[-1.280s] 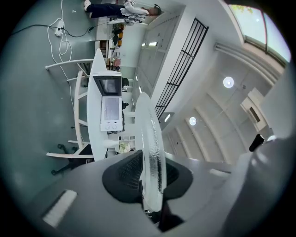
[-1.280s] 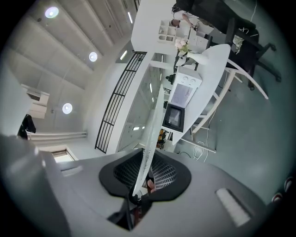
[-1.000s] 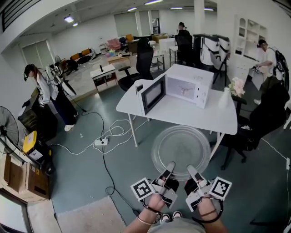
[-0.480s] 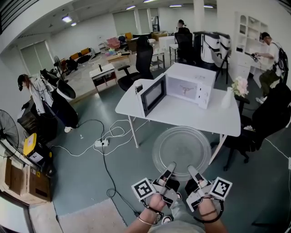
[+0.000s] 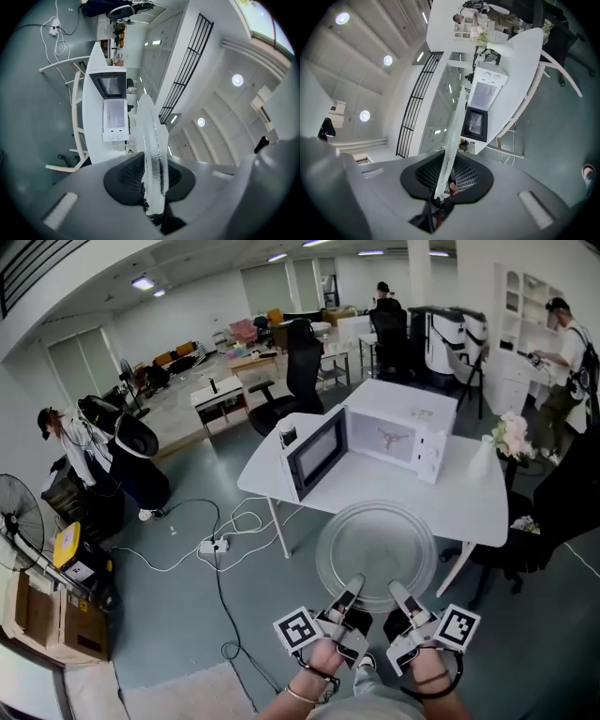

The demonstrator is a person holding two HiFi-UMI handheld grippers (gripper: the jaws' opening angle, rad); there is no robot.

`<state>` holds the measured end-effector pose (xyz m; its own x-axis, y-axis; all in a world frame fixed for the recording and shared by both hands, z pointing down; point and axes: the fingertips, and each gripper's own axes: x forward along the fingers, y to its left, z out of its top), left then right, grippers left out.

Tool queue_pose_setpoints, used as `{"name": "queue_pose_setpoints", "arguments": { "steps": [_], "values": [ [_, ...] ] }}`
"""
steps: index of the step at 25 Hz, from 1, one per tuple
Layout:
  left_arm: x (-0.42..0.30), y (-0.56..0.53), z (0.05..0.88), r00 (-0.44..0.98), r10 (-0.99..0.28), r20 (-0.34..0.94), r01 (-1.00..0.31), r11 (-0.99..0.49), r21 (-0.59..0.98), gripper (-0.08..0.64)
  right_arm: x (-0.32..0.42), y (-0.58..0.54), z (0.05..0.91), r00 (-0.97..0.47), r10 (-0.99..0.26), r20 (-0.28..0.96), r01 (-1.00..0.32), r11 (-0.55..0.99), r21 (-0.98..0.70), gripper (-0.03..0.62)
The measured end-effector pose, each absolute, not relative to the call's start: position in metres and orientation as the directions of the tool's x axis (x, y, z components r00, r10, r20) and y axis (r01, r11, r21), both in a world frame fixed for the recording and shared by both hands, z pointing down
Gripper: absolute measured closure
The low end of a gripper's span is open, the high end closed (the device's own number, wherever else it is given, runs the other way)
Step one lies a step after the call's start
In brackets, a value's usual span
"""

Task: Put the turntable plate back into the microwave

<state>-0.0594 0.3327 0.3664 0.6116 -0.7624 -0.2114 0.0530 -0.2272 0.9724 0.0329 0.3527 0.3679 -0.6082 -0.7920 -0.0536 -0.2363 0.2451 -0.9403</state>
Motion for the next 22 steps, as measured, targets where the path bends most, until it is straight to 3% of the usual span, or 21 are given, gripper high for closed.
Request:
{"name": "queue_pose_setpoints", "arguments": {
  "steps": [22],
  "values": [
    [-0.011,0.167,0.37,0.572,-0.802,-0.173,0.008,-0.205,0.979,0.52,0.082,0.182,0.374,-0.668,-0.742,-0.051,-0.195,0.241,-0.951,0.54]
  ]
}}
